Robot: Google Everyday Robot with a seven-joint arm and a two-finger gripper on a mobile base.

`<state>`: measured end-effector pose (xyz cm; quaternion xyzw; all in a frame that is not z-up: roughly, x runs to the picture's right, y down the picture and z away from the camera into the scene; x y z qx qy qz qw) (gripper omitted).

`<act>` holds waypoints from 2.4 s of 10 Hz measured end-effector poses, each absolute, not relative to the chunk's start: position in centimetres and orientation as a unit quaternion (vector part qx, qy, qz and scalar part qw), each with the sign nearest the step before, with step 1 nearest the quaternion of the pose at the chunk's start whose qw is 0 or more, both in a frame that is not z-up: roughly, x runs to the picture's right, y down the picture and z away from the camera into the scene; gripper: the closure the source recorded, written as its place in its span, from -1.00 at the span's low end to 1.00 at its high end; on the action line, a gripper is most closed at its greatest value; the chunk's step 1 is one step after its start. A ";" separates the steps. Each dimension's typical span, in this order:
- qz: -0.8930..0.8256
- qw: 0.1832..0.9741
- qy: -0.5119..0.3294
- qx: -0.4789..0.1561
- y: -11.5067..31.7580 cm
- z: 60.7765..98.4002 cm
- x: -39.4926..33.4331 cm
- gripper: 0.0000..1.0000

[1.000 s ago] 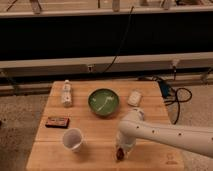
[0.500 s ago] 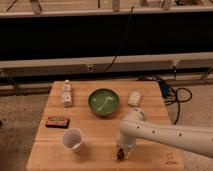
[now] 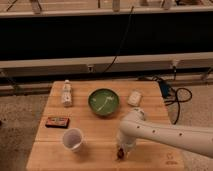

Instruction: Drag the pepper across the table

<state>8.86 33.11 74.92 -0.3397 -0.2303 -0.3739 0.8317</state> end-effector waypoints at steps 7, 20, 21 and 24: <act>-0.377 0.829 -0.235 -0.339 32.9 75.2 9.1 0.96; -0.376 0.828 -0.241 -0.339 32.7 75.4 9.3 0.96; -0.376 0.828 -0.242 -0.338 32.7 75.4 9.3 0.96; -0.375 0.828 -0.244 -0.338 32.7 75.5 9.5 0.96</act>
